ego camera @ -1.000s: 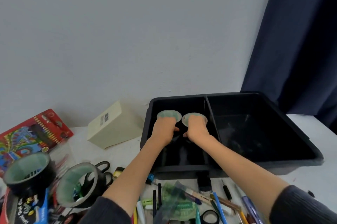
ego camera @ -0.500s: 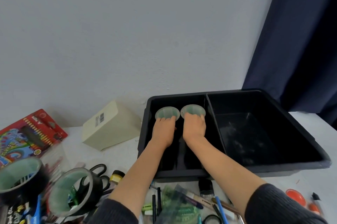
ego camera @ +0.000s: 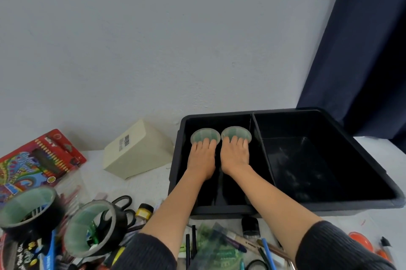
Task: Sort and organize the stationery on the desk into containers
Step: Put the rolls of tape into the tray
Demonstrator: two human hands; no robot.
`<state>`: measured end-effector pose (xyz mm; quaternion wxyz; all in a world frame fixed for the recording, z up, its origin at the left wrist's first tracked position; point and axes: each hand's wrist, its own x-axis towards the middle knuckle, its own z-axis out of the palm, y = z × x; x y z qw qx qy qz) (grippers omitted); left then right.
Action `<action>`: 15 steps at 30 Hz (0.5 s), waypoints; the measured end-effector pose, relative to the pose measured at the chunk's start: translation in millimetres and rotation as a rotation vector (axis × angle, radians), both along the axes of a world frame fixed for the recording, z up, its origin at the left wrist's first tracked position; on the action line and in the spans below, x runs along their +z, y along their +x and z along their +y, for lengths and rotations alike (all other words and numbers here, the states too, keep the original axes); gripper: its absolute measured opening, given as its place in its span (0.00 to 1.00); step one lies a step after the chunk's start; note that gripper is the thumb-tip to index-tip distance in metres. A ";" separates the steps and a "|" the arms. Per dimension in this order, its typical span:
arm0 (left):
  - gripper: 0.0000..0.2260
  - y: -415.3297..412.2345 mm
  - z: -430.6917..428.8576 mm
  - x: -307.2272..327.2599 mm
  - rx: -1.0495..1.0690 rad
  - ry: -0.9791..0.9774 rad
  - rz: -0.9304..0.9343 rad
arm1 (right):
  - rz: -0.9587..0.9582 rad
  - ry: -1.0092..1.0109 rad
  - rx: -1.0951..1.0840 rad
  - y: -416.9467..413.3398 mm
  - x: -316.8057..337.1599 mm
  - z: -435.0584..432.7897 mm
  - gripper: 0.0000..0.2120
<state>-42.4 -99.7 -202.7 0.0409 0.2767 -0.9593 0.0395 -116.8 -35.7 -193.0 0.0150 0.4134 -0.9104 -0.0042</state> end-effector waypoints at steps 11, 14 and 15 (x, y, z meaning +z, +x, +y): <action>0.18 23.4 17.4 55.7 0.159 0.250 0.346 | -0.380 -0.484 0.018 0.9 28.7 4.4 0.22; 0.13 61.8 27.7 76.1 0.232 0.264 0.550 | -0.542 -0.644 0.108 14.8 49.8 5.9 0.19; 0.12 76.4 30.7 81.2 0.258 0.257 0.598 | -0.584 -0.684 0.136 21.6 56.2 5.5 0.18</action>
